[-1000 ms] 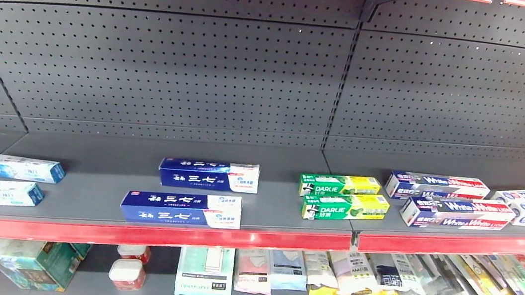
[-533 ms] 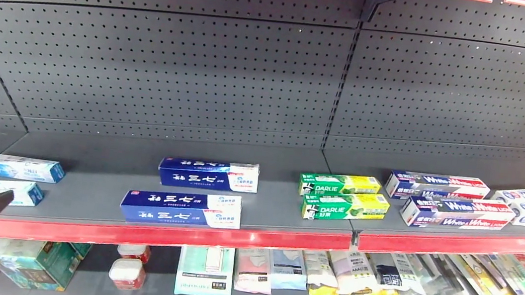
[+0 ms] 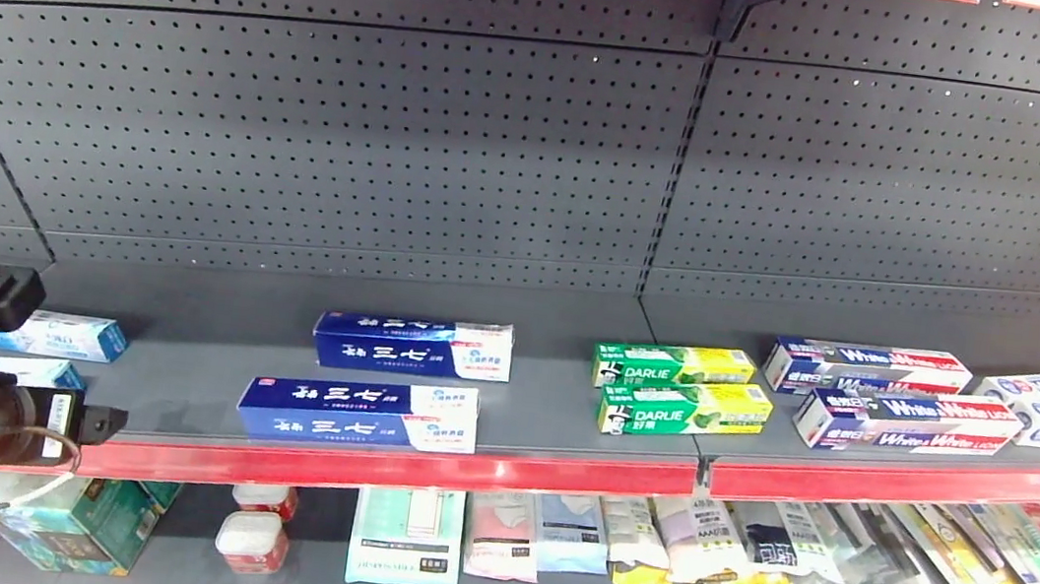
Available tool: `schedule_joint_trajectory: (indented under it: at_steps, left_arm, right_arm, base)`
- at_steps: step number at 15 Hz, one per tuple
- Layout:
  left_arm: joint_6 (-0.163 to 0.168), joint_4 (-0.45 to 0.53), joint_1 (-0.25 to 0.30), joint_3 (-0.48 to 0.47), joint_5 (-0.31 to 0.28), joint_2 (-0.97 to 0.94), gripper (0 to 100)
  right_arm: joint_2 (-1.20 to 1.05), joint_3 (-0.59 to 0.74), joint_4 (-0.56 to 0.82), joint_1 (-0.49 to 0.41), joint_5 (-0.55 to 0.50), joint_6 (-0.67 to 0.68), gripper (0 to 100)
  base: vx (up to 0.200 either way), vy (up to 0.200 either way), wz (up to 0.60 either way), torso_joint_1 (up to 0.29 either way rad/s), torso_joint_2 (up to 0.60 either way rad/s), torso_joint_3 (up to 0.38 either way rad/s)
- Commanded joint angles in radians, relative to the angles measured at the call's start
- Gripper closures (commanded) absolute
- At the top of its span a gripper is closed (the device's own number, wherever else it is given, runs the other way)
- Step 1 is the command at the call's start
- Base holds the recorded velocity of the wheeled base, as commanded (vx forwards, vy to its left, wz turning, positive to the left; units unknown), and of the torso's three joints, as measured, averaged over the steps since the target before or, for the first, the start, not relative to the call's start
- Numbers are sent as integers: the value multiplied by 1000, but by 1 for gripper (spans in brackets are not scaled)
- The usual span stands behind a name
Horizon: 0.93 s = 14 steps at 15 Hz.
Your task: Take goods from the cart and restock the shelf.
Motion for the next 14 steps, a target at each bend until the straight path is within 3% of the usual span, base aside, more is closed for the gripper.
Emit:
schedule_joint_trajectory:
  at_steps: [1,3,6,9,12,14]
  left_arm:
    - [-3,-9,-1,-24,1,87,0]
    - [-5,-32,2,-29,1,113,0]
    - [-8,-162,-21,-29,-8,190,0]
    - [-8,-173,-27,-25,-12,210,0]
    - [-45,-173,-49,-27,-37,237,0]
    - [-46,-176,-58,-29,-35,248,0]
  right_arm:
    - [2,0,0,0,0,0,0]
    - [2,0,0,0,0,0,0]
    - [2,0,0,0,0,0,0]
    - [2,0,0,0,0,0,0]
    - [2,0,0,0,0,0,0]
    - [2,0,0,0,0,0,0]
  base:
    - [0,0,0,0,0,0]
    - [0,0,0,0,0,0]
    - [0,0,0,0,0,0]
    - [0,0,0,0,0,0]
    - [0,0,0,0,0,0]
    - [0,0,0,0,0,0]
